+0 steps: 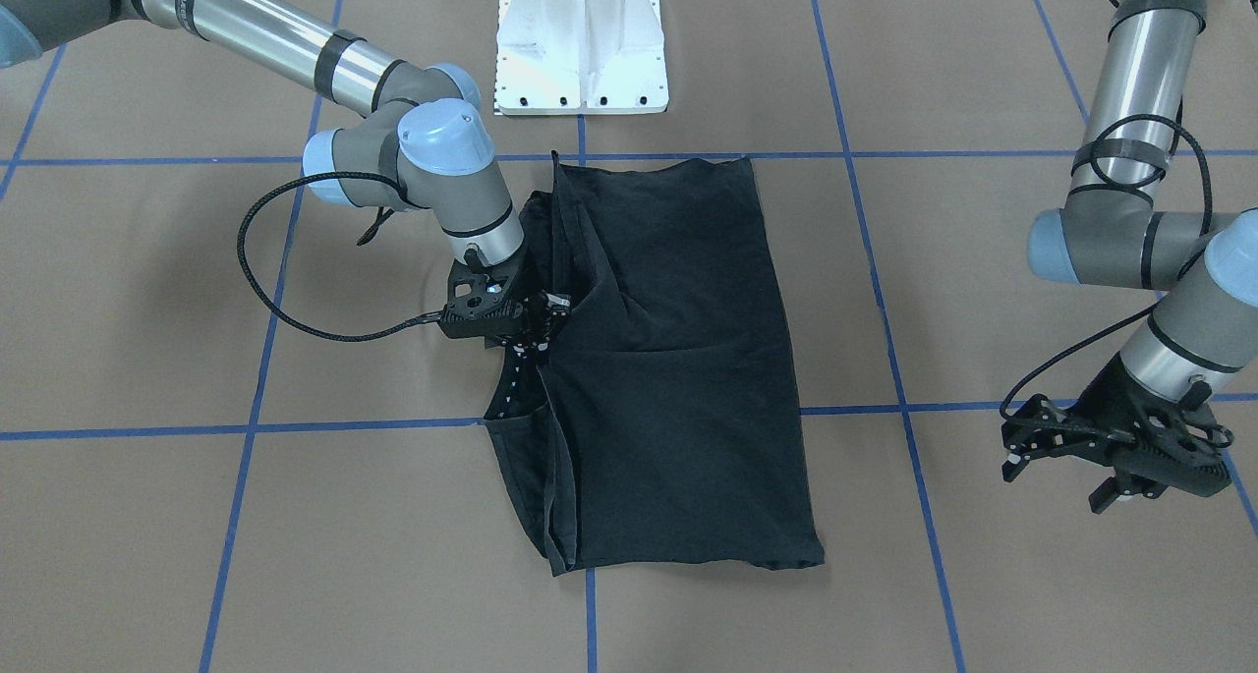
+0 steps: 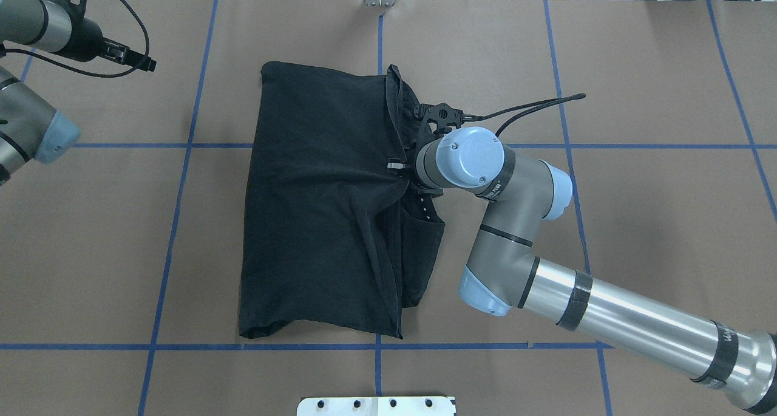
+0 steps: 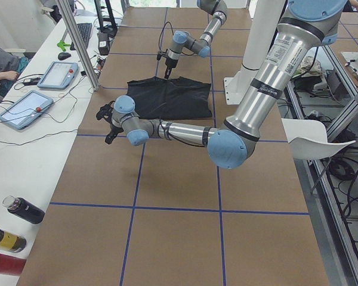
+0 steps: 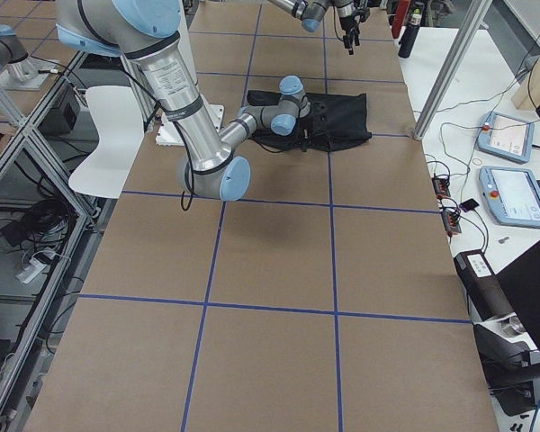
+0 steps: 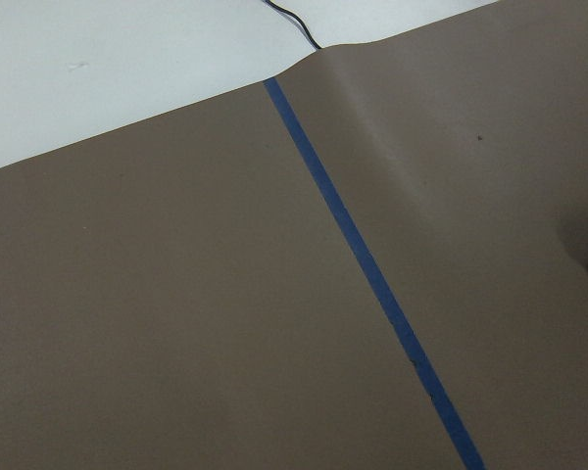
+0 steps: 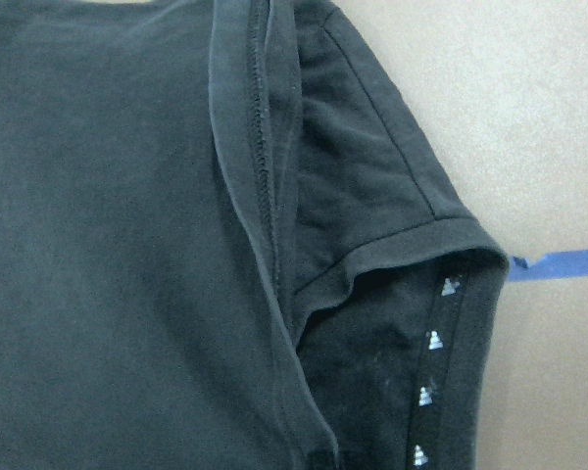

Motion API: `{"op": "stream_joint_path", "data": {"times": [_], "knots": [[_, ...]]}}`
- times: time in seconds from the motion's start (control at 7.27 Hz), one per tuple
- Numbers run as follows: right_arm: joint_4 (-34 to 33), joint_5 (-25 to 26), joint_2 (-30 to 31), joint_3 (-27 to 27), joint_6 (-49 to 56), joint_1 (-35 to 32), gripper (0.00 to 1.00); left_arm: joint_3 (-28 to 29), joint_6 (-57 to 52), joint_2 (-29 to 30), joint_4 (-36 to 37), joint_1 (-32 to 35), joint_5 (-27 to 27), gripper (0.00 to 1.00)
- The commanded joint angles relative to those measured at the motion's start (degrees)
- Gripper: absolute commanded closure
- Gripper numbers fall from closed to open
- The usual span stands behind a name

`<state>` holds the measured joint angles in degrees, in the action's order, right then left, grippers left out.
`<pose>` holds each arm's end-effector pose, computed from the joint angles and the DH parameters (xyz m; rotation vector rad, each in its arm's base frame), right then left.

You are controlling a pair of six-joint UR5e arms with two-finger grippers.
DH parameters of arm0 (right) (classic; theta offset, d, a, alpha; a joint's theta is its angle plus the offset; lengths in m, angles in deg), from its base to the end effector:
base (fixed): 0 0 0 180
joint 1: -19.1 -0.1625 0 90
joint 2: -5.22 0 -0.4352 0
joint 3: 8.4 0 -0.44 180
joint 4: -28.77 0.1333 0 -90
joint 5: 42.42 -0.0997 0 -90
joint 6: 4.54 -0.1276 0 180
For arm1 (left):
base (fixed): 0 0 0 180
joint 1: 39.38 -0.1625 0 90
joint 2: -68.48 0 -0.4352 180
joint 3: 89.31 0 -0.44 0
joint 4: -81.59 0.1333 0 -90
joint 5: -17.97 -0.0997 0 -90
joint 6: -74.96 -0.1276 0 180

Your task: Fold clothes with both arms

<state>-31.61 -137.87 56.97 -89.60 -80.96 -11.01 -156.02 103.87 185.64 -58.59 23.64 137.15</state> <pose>-0.6423 -0.5126 0.2677 0.3036 -0.9904 0.2133 0.2934 -0.7330 0.5047 0.5938 0.8474 0.2094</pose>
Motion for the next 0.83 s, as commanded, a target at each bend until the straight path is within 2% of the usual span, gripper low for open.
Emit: {"op": "stream_joint_path", "data": {"times": [0.0, 0.14, 0.28, 0.41, 0.55, 0.69], "knots": [[-0.7, -1.0, -1.8, -0.5, 0.0, -1.4, 0.00, 0.0, 0.0, 0.0, 0.0, -0.2, -0.1, 0.00], [-3.1, -4.3, -3.1, -0.6, -0.4, -2.5, 0.00, 0.0, 0.0, 0.0, 0.0, -0.2, 0.0, 0.00], [-8.4, -5.5, -3.3, -4.6, -1.0, -2.6, 0.00, 0.0, 0.0, 0.0, 0.0, -0.2, -0.1, 0.00], [-16.5, -5.6, -2.8, -11.2, -2.6, -1.1, 0.00, 0.0, 0.0, 0.0, 0.0, -0.2, 0.0, 0.00], [-19.7, -5.4, -1.7, -15.9, -7.6, 1.5, 0.00, 0.0, 0.0, 0.0, 0.0, -0.2, -0.1, 0.00], [-19.7, -3.8, -0.1, -17.8, -12.9, 5.5, 0.00, 0.0, 0.0, 0.0, 0.0, -0.2, -0.1, 0.00]]}}
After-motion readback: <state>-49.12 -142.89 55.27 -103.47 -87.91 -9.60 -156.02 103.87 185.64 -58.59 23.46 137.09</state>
